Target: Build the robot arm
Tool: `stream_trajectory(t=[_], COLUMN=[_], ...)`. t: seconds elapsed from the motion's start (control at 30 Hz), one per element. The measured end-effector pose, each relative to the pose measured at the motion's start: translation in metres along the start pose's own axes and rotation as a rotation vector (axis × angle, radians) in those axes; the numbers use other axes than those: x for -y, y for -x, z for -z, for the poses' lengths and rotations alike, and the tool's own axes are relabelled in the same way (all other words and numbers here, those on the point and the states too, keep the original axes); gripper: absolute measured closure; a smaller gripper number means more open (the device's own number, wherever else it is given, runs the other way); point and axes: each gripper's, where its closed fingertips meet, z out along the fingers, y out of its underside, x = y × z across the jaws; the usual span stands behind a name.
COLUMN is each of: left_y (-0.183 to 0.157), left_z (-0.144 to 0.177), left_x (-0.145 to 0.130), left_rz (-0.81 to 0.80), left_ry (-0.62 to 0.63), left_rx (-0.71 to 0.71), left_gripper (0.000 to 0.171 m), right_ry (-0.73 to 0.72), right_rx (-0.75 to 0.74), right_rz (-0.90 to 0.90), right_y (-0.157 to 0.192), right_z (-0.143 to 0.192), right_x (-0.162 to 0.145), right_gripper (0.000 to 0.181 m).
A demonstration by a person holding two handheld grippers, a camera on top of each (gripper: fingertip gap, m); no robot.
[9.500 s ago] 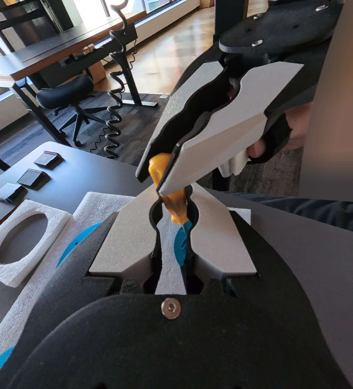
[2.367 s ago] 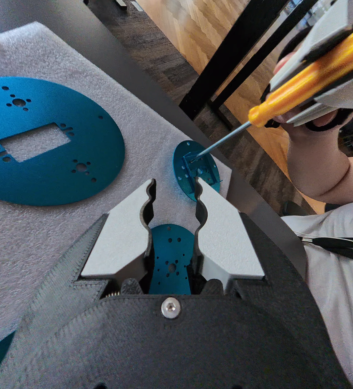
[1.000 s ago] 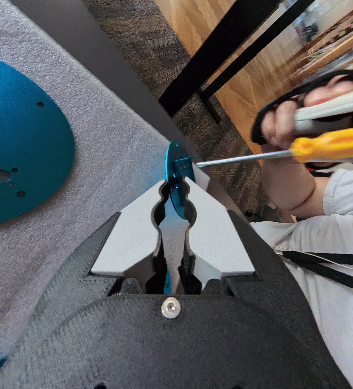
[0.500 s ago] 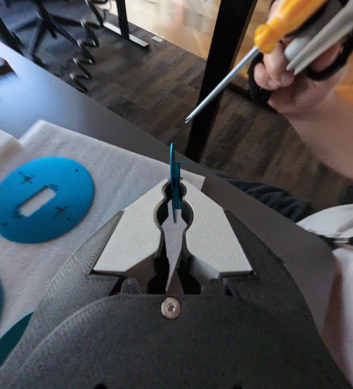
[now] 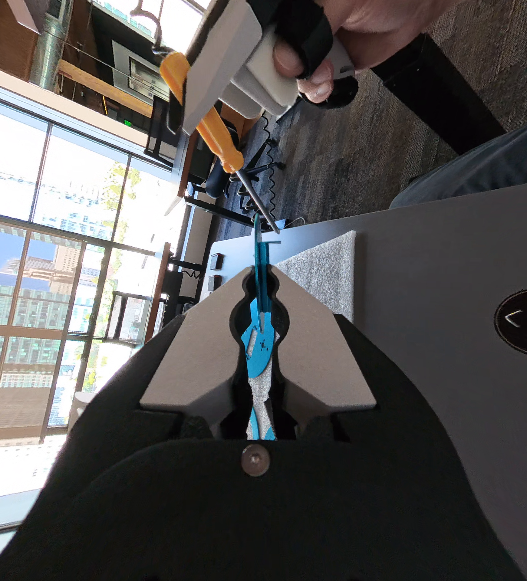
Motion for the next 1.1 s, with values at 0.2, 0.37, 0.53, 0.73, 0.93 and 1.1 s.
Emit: stream_trajectory(t=[0.2,0.37,0.53,0.73,0.93,1.1], left_y=[0.008,0.023,0.027,0.027,0.018,0.013], left_z=[0.010,0.022,0.027,0.030,0.020,-0.010], left_x=[0.011,0.023,0.025,0.028,0.015,-0.017], left_rz=[0.117,0.289,0.328,0.347,0.675,1.335], left_ry=[-0.057,-0.162,-0.182,-0.194,-0.233,-0.321], left_rx=[-0.004,-0.013,-0.005,0.005,-0.136,-0.431], left_gripper=[0.169,0.169,0.169,0.169,0.169,0.168], right_ry=[0.004,0.012,0.010,0.012,0.030,0.083], right_rx=[0.000,0.001,0.004,0.005,-0.015,-0.045], right_rz=[-0.006,-0.009,-0.005,0.004,0.007,0.003], right_y=[0.003,0.007,0.010,0.013,0.012,-0.002], right_z=[0.001,0.002,0.002,0.004,0.006,0.008], right_x=[-0.001,-0.002,-0.001,0.002,0.002,-0.005], right_gripper=[0.165,0.165,0.165,0.164,0.164,0.165])
